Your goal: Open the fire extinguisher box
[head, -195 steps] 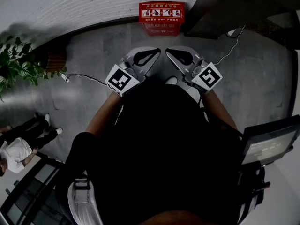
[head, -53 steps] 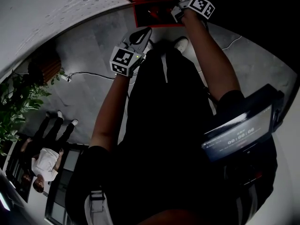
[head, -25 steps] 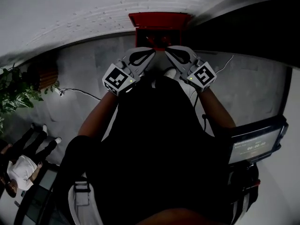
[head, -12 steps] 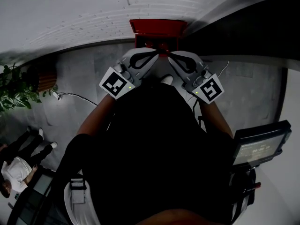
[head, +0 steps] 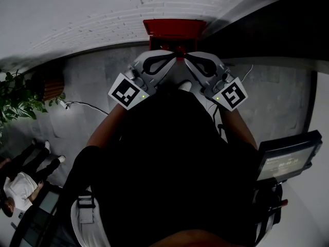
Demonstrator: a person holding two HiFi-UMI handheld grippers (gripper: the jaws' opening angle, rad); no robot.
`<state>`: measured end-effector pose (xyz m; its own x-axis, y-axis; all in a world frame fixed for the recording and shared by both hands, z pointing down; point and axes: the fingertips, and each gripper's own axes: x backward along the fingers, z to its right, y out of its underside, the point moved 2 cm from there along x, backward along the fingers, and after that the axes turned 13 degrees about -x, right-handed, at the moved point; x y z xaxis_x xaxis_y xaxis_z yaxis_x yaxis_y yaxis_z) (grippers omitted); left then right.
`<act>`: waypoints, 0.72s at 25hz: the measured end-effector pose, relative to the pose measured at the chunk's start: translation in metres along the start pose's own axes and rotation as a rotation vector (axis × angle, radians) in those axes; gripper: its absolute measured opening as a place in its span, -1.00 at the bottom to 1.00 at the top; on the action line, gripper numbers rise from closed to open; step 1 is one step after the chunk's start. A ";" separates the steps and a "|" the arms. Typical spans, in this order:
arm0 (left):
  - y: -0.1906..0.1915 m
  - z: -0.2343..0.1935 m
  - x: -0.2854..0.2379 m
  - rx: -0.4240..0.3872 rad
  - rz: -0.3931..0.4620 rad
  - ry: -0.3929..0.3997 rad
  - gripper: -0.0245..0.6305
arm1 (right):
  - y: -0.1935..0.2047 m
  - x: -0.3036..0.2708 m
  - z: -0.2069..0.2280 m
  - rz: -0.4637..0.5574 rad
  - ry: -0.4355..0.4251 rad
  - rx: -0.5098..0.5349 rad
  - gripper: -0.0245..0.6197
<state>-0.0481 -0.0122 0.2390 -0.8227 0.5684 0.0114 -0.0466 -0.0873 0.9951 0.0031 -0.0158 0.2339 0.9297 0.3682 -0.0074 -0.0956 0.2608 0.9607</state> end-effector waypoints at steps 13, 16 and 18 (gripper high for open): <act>0.005 0.002 -0.001 0.005 -0.015 0.005 -0.93 | 0.003 0.001 0.004 0.009 0.002 -0.063 -0.87; 0.006 0.002 -0.001 0.009 -0.018 0.009 -0.93 | 0.003 0.001 0.004 0.009 0.003 -0.068 -0.87; 0.007 0.002 -0.001 0.009 -0.017 0.011 -0.93 | 0.003 0.001 0.004 0.007 0.002 -0.067 -0.87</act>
<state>-0.0462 -0.0119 0.2457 -0.8281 0.5606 -0.0066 -0.0555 -0.0703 0.9960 0.0053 -0.0180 0.2384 0.9282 0.3720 -0.0011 -0.1260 0.3174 0.9399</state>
